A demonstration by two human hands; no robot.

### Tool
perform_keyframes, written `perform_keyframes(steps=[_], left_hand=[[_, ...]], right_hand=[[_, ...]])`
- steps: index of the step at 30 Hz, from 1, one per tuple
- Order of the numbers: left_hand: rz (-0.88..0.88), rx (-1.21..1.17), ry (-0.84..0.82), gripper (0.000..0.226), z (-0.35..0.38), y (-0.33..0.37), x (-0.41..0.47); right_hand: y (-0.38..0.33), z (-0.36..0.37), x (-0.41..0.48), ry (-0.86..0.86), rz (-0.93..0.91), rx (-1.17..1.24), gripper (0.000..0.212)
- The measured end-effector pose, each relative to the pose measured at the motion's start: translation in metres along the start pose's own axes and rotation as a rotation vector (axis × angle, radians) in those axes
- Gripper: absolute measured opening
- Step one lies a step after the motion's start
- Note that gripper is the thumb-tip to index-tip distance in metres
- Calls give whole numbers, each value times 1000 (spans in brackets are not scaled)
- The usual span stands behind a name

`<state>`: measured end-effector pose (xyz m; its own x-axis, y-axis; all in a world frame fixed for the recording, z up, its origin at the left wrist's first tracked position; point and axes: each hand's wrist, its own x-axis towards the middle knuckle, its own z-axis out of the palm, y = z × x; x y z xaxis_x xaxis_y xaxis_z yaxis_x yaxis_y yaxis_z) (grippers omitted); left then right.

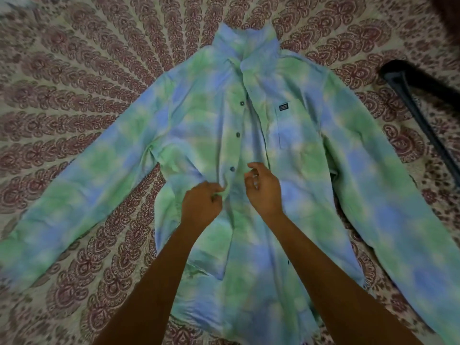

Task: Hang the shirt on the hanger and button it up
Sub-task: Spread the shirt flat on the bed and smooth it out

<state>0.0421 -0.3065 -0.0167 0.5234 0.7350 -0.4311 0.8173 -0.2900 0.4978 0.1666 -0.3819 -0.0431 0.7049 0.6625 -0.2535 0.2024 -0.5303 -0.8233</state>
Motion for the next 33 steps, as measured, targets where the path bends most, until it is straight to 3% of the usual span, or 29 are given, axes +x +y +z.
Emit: perform_keyframes(steps=[2,3,8,13,16,19,22,24,26,28,30,33], left_hand=[[39,202,-283,62,9,-12,-6],[40,274,-337,63,11,-16,-8],[133,374,-143,73,14,-36,-11],[48,488,-142,52,16,-38,-22],[-52,204,-218,58,4,-33,-25],[-92,-210,-514,47,-10,-26,-28],[-81,-367,-763,68,-13,-22,-36],[-86,-276,-692,74,-10,-28,-44],[-43,-91,-361,51,-5,-43,-52],[-111,-14,-70,37,-2,-64,-63],[-230,32,-45,39,2,-86,-78],[-272,118,-168,61,12,-106,-98]], right_hand=[[-10,9,12,-56,249,146,27],[-11,14,18,-72,355,193,28],[-6,27,51,-156,474,166,18],[-3,36,40,-417,527,45,30],[0,31,39,-228,474,54,31],[-4,15,42,-14,411,62,22],[-2,12,27,-39,371,25,32],[8,20,3,-75,389,67,31],[20,27,-29,-87,399,48,31],[30,32,-64,-102,411,36,32],[35,38,-102,-90,401,95,29],[43,56,-144,-9,365,186,24]])
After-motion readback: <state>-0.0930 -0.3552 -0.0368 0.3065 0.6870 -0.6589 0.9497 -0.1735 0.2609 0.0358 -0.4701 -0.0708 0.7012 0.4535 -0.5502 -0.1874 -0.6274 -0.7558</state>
